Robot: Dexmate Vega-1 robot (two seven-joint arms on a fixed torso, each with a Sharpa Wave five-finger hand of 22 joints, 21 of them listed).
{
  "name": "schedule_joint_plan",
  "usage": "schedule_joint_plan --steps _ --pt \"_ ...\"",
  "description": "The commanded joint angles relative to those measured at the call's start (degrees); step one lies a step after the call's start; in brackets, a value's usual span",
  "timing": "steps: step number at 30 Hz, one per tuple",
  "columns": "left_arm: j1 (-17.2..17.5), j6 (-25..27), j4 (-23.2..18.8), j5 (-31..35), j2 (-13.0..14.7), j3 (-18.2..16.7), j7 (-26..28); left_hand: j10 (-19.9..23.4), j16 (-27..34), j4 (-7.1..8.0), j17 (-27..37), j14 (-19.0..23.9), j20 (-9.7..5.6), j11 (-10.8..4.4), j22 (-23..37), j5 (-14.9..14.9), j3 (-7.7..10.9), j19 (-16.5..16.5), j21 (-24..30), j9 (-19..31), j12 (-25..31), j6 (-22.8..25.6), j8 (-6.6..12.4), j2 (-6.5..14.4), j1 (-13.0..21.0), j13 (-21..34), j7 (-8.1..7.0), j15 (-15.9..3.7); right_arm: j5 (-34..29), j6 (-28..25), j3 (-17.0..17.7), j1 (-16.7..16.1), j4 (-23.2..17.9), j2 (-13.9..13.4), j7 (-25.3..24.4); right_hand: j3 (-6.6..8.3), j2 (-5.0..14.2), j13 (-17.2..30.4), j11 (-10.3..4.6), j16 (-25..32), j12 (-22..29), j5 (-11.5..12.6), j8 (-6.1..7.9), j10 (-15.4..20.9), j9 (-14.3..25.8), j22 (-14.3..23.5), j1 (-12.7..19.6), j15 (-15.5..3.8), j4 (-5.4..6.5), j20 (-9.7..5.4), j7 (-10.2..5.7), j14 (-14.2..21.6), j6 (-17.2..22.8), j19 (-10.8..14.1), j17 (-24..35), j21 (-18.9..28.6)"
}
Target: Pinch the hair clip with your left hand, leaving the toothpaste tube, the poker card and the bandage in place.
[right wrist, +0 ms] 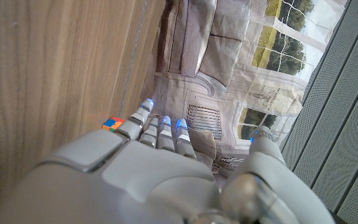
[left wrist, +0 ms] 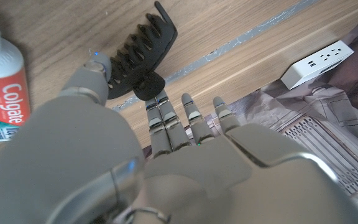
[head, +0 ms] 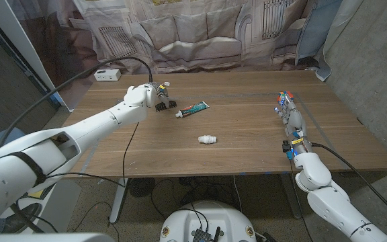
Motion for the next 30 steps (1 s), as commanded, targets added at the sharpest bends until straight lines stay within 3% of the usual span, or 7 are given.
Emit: schedule_joint_plan --steps 1,3,4,5,10,30 --pt "0.2 0.5 0.1 0.7 -0.1 0.3 1.4 0.5 0.5 -0.25 0.0 0.5 0.25 0.11 0.1 0.2 -0.04 0.3 0.3 0.2 0.3 0.7 0.20 0.0 0.8 0.2 -0.06 -2.35 0.1 -0.1 0.0 -0.2 0.0 0.1 -0.1 -0.33 -0.12 0.3 0.04 0.0 -0.2 -0.1 -0.06 0.2 0.3 0.1 0.8 0.24 -0.06 0.43 -0.12 0.3 0.4 0.2 0.3 0.0" --pt "0.2 0.3 0.2 0.6 -0.1 0.3 1.5 1.0 0.5 -0.24 0.0 0.9 -0.51 0.03 0.1 0.2 -0.06 0.5 0.3 0.2 0.4 1.0 0.22 0.1 1.1 0.2 0.03 -2.49 0.2 -0.2 0.0 -0.2 -0.1 0.1 -0.2 -0.34 -0.11 0.3 0.03 -0.1 -0.2 -0.1 -0.06 0.2 0.3 0.1 0.8 0.29 -0.06 0.43 -0.15 0.3 0.4 0.2 0.3 0.0" --pt "0.2 0.3 0.2 0.6 -0.1 0.3 1.6 1.4 0.5 -0.22 0.0 1.3 -2.31 0.01 0.1 0.1 -0.16 0.3 0.0 0.2 0.4 1.6 0.24 0.1 1.4 0.3 0.09 -2.61 0.0 -0.1 -0.1 -0.1 0.1 0.0 0.0 -0.34 -0.10 0.3 0.03 -0.1 -0.2 -0.1 -0.05 0.2 0.3 0.1 0.8 0.30 -0.06 0.45 -0.18 0.4 0.4 0.2 0.3 0.0" --pt "0.2 0.3 0.2 0.6 -0.1 0.3 1.6 1.9 0.5 -0.21 0.0 1.5 -2.79 0.05 0.1 0.1 -0.19 0.3 0.0 0.2 0.5 1.7 0.22 0.1 1.5 0.3 0.07 -2.75 0.4 -0.4 0.0 -0.2 -0.1 0.2 -0.2 -0.34 -0.10 0.3 -0.03 -0.1 -0.2 -0.1 -0.06 0.2 0.3 0.1 0.8 0.29 -0.06 0.44 -0.17 0.3 0.4 0.2 0.3 0.0" --pt "0.2 0.1 0.5 0.3 -0.3 0.2 1.7 2.7 0.5 -0.19 0.0 2.0 -3.76 0.02 0.1 0.0 -0.26 0.6 0.0 0.2 0.7 2.8 0.42 0.3 2.0 0.3 -0.01 -3.26 0.2 -0.2 0.0 -0.1 0.1 0.1 -0.1 -0.37 -0.08 0.3 -0.01 -0.1 -0.2 -0.1 -0.06 0.3 0.3 0.1 0.8 0.23 -0.05 0.46 -0.23 0.3 0.4 0.2 0.4 -0.1" --pt "0.9 0.5 1.5 -0.3 -0.9 0.0 4.6 5.3 0.6 -0.44 -0.1 4.3 -3.35 -0.36 0.0 -0.5 -0.19 3.4 0.3 0.3 0.9 5.5 0.57 1.1 4.4 0.4 -0.37 -3.96 0.5 -1.0 -0.3 0.2 0.3 -0.2 0.2 -0.47 -0.02 0.3 0.00 -0.1 -0.3 -0.1 -0.06 0.2 0.3 0.1 0.9 0.25 -0.02 0.48 -0.17 0.3 0.4 0.2 0.4 -0.1"
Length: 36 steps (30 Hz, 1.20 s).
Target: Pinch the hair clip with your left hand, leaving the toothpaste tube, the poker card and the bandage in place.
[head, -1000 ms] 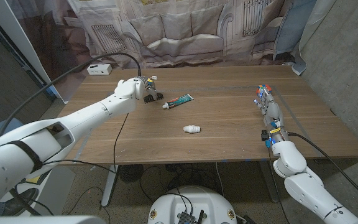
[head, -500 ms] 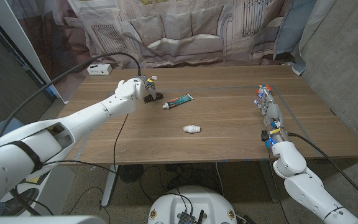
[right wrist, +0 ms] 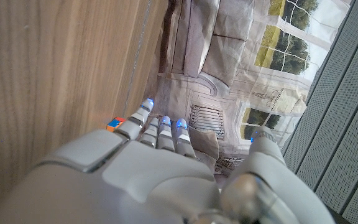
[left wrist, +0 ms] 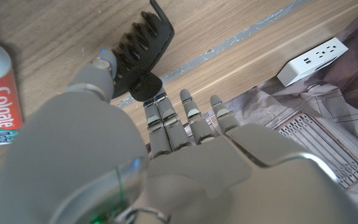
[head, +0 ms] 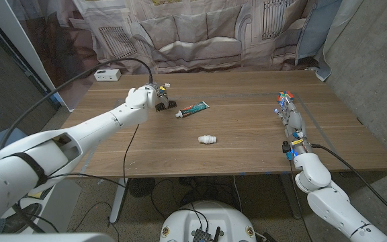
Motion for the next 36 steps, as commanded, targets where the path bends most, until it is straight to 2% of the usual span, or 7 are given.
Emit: schedule_joint_plan --steps 1,36 --pt "0.8 0.0 0.5 -0.9 -0.3 -0.7 2.3 0.3 0.6 -0.21 0.2 0.7 0.14 -0.06 0.1 -0.2 0.04 0.5 0.3 0.1 0.0 0.5 0.07 -0.1 0.9 0.1 -0.10 -3.74 0.0 -0.5 -0.3 0.4 0.2 -0.3 0.3 -0.29 -0.20 0.3 0.00 -0.1 0.0 -0.1 -0.06 0.2 0.3 0.1 0.7 0.25 0.17 0.45 -0.22 0.3 0.4 0.2 0.1 -0.1" --pt "1.6 1.3 -1.2 -1.5 0.3 -1.1 3.6 1.4 0.3 -0.01 0.2 1.6 0.87 -0.28 0.1 -1.1 -0.41 1.7 0.0 0.2 0.0 2.0 -0.15 0.1 2.2 0.6 -0.45 -3.91 0.4 -0.5 -0.3 0.5 0.3 -0.5 0.5 -0.51 -0.14 0.4 -0.02 -0.2 -0.1 -0.1 -0.08 0.3 0.3 0.1 0.7 0.28 0.23 0.49 -0.20 0.4 0.3 0.1 0.1 -0.1"
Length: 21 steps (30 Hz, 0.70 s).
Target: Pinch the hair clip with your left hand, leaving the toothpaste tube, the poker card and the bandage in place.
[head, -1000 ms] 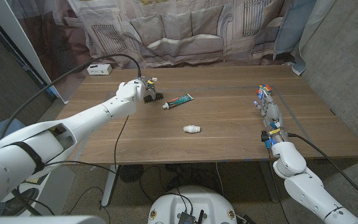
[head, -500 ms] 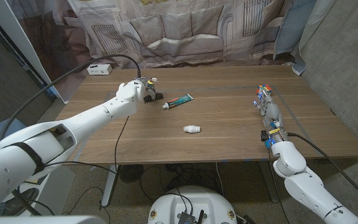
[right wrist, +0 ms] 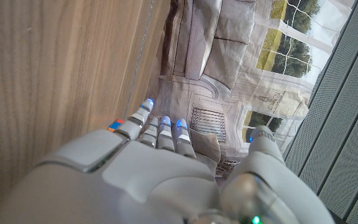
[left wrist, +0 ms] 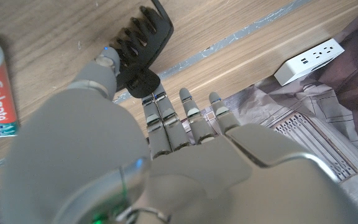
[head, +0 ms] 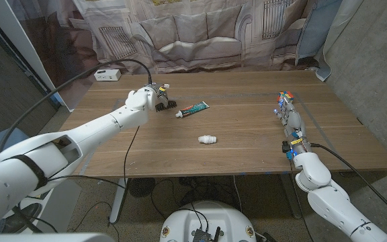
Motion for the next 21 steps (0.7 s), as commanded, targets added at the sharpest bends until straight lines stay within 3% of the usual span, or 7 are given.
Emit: schedule_joint_plan --steps 1,4,9,21 --pt "0.6 0.4 -0.7 -0.4 0.2 -0.5 0.9 0.4 0.3 0.00 0.2 0.8 0.15 0.08 0.1 -0.3 -0.43 0.6 0.1 0.2 0.0 0.5 -0.15 0.1 0.6 0.2 0.09 -4.05 0.1 0.1 0.0 -0.1 -0.1 0.0 -0.1 -0.28 -0.26 0.1 0.00 -0.2 -0.1 -0.1 -0.08 0.3 0.3 0.1 0.6 0.30 -0.01 0.50 -0.24 0.4 0.3 0.1 0.1 -0.1" --pt "1.0 0.5 -1.0 -0.5 0.3 -0.8 1.7 1.1 0.4 0.15 0.2 1.6 1.06 0.25 0.1 -0.6 -0.62 1.8 0.3 0.2 0.1 1.3 -0.08 0.3 0.9 0.2 0.28 -3.79 0.0 0.1 0.0 -0.1 -0.2 0.0 -0.2 -0.29 -0.26 0.1 0.00 -0.2 -0.1 -0.1 -0.08 0.3 0.3 0.1 0.6 0.35 -0.02 0.51 -0.22 0.3 0.4 0.1 0.2 -0.1" --pt "1.4 0.8 -1.3 -0.8 0.4 -1.2 2.6 2.1 0.5 0.11 0.2 2.3 1.26 0.12 0.1 -0.7 -0.72 2.2 0.3 0.2 0.3 2.2 0.07 0.4 1.3 0.2 -0.06 -4.08 -0.2 0.3 0.0 -0.2 -0.1 -0.1 -0.1 -0.32 -0.26 0.1 0.06 -0.2 -0.1 -0.1 -0.08 0.3 0.3 0.1 0.6 0.37 -0.02 0.53 -0.23 0.3 0.3 0.1 0.2 -0.1" --pt "2.2 0.6 -1.4 -1.8 0.3 -1.7 4.0 5.4 0.6 -0.07 0.2 4.3 0.66 -0.76 0.2 -1.4 -0.90 3.9 0.3 0.3 0.7 5.7 0.53 1.2 3.4 0.1 -0.06 -4.78 0.1 0.1 0.1 -0.3 -0.4 -0.1 -0.1 -0.41 -0.27 0.1 -0.07 -0.2 -0.1 -0.1 -0.08 0.3 0.3 0.1 0.6 0.36 -0.01 0.57 -0.23 0.4 0.4 0.1 0.2 -0.1"
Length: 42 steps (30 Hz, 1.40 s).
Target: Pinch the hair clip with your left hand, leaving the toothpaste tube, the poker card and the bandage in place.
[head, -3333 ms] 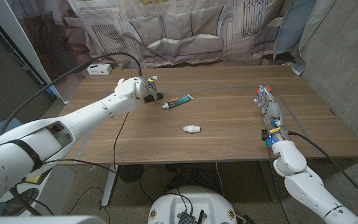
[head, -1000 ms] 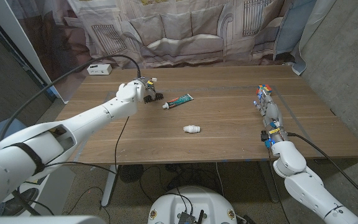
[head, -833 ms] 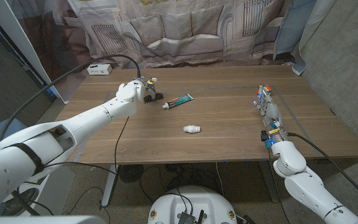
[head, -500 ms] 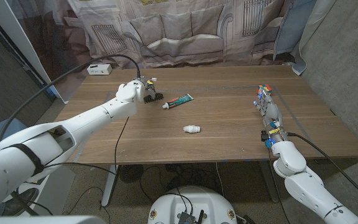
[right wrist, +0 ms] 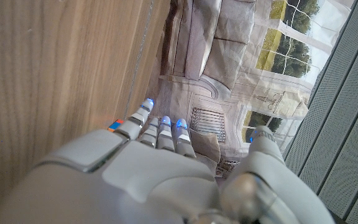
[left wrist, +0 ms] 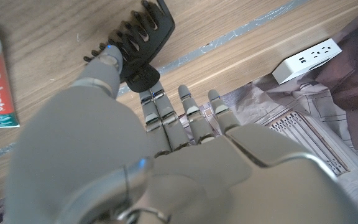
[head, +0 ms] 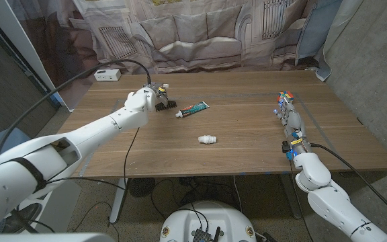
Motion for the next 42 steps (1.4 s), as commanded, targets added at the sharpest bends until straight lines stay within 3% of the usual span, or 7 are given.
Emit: schedule_joint_plan --steps 1,17,20,42 --pt "0.8 0.1 -0.3 -1.0 -0.1 -0.5 1.6 0.8 0.6 0.16 0.1 0.9 -0.08 -0.08 0.2 -0.1 -0.20 0.6 0.3 0.3 0.3 0.8 0.25 0.2 1.0 0.1 0.12 -4.67 0.0 0.1 0.1 -0.2 -0.2 -0.1 0.0 -0.27 -0.26 0.1 -0.01 -0.2 -0.1 -0.1 -0.07 0.3 0.3 0.1 0.7 0.35 0.13 0.59 -0.20 0.3 0.4 0.1 0.2 -0.2" --pt "1.0 0.8 -0.8 -1.7 -0.1 -0.8 2.6 3.4 0.7 0.27 0.1 2.6 -0.41 -0.42 0.2 -0.7 -0.43 2.0 0.3 0.3 0.5 3.6 0.55 1.3 2.5 0.1 0.40 -4.84 0.6 -0.2 0.3 -0.1 -0.1 -0.2 0.3 -0.37 -0.25 0.1 -0.15 -0.2 -0.1 -0.1 -0.09 0.4 0.3 0.1 0.7 0.35 0.15 0.68 -0.25 0.4 0.3 0.0 0.2 -0.2" --pt "0.8 1.1 -1.0 -1.6 0.0 -0.6 2.2 3.8 0.8 0.35 0.1 2.9 0.27 -0.40 0.2 -0.9 -0.58 2.0 0.1 0.3 0.6 3.7 0.43 1.4 2.7 0.3 0.27 -4.47 0.6 -0.1 0.2 0.1 0.1 -0.2 0.5 -0.39 -0.25 0.1 -0.08 -0.2 -0.1 -0.1 -0.09 0.4 0.3 0.1 0.6 0.33 0.16 0.70 -0.22 0.4 0.3 0.0 0.2 -0.2" --pt "0.2 1.7 -2.4 -1.8 0.4 -0.6 1.0 4.2 0.6 0.52 0.1 3.6 0.75 -0.23 0.2 -1.6 -1.15 2.3 -0.1 0.5 0.4 4.6 0.08 2.1 3.4 1.2 0.58 -4.21 0.8 0.5 0.0 1.0 1.2 0.1 0.9 -0.52 -0.21 0.1 -0.18 -0.2 -0.1 -0.1 -0.08 0.4 0.3 0.1 0.7 0.31 0.18 0.76 -0.24 0.4 0.3 0.0 0.2 -0.2"
